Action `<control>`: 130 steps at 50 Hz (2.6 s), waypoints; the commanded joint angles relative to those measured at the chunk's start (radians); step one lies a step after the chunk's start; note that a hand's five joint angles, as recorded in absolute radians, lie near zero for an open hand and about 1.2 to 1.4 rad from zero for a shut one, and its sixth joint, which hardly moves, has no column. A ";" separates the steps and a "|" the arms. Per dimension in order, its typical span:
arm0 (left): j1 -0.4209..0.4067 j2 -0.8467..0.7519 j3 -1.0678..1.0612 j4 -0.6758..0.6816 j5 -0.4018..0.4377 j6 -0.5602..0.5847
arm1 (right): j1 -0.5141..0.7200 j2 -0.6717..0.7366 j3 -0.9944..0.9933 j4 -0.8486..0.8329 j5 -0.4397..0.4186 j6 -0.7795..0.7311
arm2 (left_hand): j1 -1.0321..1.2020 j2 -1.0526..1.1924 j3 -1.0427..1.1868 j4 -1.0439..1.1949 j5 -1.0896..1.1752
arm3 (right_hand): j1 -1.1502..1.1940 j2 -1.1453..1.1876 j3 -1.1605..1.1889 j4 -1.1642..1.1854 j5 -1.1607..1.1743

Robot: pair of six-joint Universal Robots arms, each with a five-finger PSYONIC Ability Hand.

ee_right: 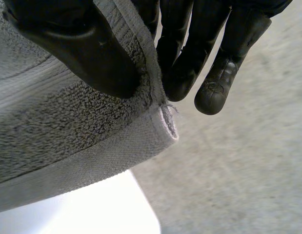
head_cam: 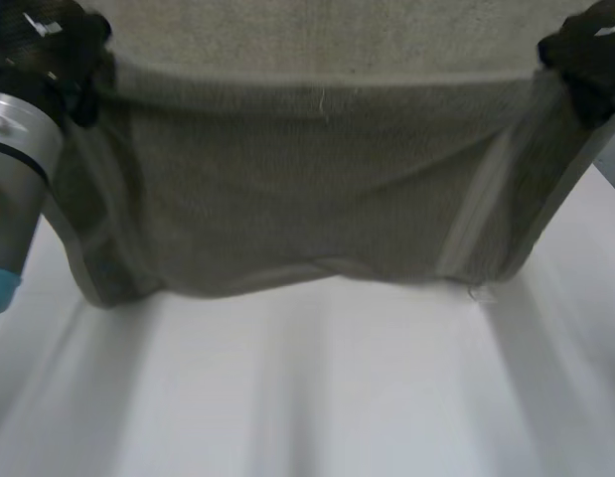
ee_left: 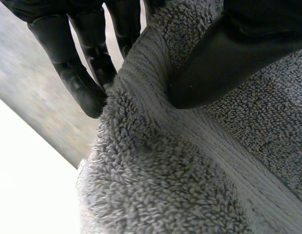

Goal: Fold the towel.

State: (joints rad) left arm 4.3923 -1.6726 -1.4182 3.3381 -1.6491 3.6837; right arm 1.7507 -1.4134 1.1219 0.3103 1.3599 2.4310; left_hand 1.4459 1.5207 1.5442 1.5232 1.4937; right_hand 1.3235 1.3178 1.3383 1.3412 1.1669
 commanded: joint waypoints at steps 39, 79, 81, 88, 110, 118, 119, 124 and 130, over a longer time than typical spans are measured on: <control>-0.025 -0.147 0.079 0.083 -0.070 -0.366 | 0.139 0.214 0.188 -0.405 0.096 -0.053 | -0.050 -0.124 -0.148 -0.127 -0.272 | 0.073 0.078 0.058 0.055 0.055; 0.096 0.230 -0.822 0.345 0.295 0.070 | -0.131 -0.196 0.518 -0.079 -0.194 -0.073 | -0.050 -0.124 -0.148 -0.127 -0.272 | 0.073 0.078 0.058 0.055 0.055; 0.096 0.127 -0.763 0.348 0.296 0.073 | -0.119 -0.087 0.486 -0.080 -0.196 -0.072 | -0.050 -0.124 -0.148 -0.127 -0.272 | 0.073 0.078 0.058 0.055 0.055; 0.087 -0.174 -0.549 0.327 0.290 0.076 | -0.025 0.149 0.334 -0.083 -0.087 -0.072 | -0.050 -0.124 -0.148 -0.127 -0.272 | 0.073 0.078 0.058 0.055 0.055; 0.056 -0.574 -0.053 0.215 0.187 0.203 | 0.066 0.485 0.104 -0.456 0.125 -0.024 | -0.050 -0.124 -0.148 -0.127 -0.272 | 0.073 0.078 0.058 0.055 0.055; 0.032 -0.633 0.037 0.216 0.132 0.159 | 0.081 0.548 0.067 -0.490 0.143 -0.016 | -0.050 -0.124 -0.148 -0.127 -0.272 | 0.073 0.078 0.058 0.055 0.055; 0.032 -0.633 0.038 0.216 0.132 0.159 | 0.081 0.548 0.067 -0.490 0.143 -0.016 | -0.050 -0.124 -0.148 -0.127 -0.272 | 0.073 0.078 0.058 0.055 0.055; 0.019 -0.677 0.091 0.213 0.121 0.164 | 0.090 0.574 0.052 -0.499 0.173 -0.016 | -0.055 -0.130 -0.153 -0.132 -0.277 | 0.073 0.078 0.058 0.055 0.055; 0.015 -0.743 0.185 0.172 0.107 0.167 | 0.096 0.602 0.036 -0.533 0.185 -0.018 | -0.334 -0.409 -0.432 -0.411 -0.556 | 0.073 0.078 0.058 0.055 0.055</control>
State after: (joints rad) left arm 4.4114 -2.3604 -1.3114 3.5454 -1.5337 3.8457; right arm 1.8414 -0.8337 1.1716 -0.1979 1.5324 2.4149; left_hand 1.4195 1.4246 1.4275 1.4206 1.4329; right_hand 1.3254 1.3274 1.3436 1.3412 1.1670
